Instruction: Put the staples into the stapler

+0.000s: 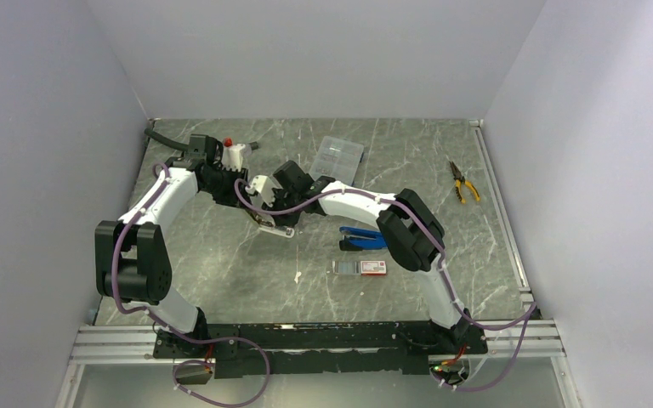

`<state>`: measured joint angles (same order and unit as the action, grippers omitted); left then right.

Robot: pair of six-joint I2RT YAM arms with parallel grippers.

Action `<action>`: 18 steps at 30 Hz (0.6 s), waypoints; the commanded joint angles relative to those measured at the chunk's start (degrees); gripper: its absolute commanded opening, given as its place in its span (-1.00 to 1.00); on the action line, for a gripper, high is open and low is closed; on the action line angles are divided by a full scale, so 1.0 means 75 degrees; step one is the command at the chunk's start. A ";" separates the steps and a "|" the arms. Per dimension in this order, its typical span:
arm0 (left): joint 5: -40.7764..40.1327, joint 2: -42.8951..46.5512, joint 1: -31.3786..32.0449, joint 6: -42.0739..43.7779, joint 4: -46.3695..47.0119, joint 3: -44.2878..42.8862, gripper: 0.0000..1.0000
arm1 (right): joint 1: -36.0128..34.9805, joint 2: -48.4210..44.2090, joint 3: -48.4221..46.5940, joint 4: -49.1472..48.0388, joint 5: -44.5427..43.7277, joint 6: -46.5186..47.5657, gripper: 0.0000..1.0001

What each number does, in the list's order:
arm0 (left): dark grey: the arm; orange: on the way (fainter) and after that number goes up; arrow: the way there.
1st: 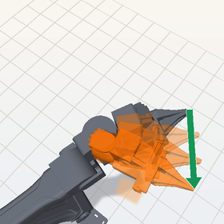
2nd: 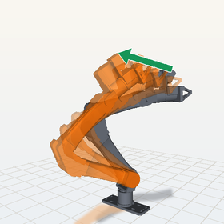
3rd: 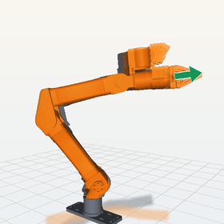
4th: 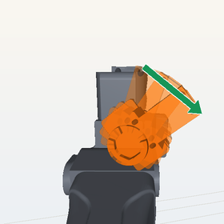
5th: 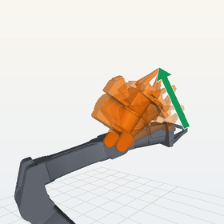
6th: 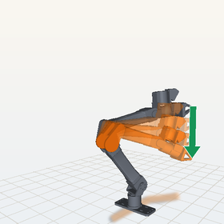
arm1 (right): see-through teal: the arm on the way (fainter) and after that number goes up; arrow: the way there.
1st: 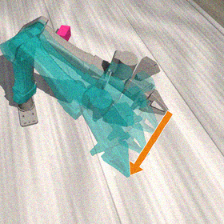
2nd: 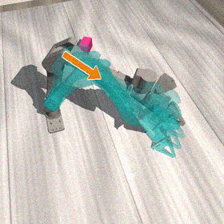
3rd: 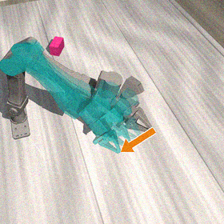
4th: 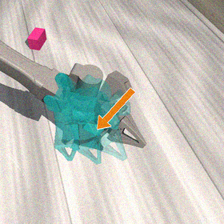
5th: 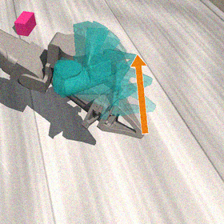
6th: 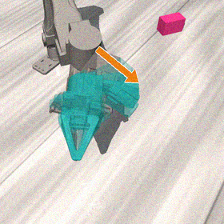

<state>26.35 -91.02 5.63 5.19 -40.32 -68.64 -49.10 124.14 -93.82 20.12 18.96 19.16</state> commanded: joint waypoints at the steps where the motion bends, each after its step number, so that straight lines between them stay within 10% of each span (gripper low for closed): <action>1: 0.0273 -0.0002 -0.0003 0.0070 0.0074 0.0036 -0.40 | 0.0100 0.0077 -0.0474 -0.0183 0.0132 -0.0219 -0.89; 18: 0.0283 -0.0059 -0.0010 0.0070 0.0034 0.0000 -0.42 | 0.0662 0.0271 -0.0900 -0.0161 0.1480 -0.1386 -0.94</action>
<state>26.30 -91.02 5.52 5.30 -39.88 -68.64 -45.52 125.71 -96.73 21.47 25.32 12.40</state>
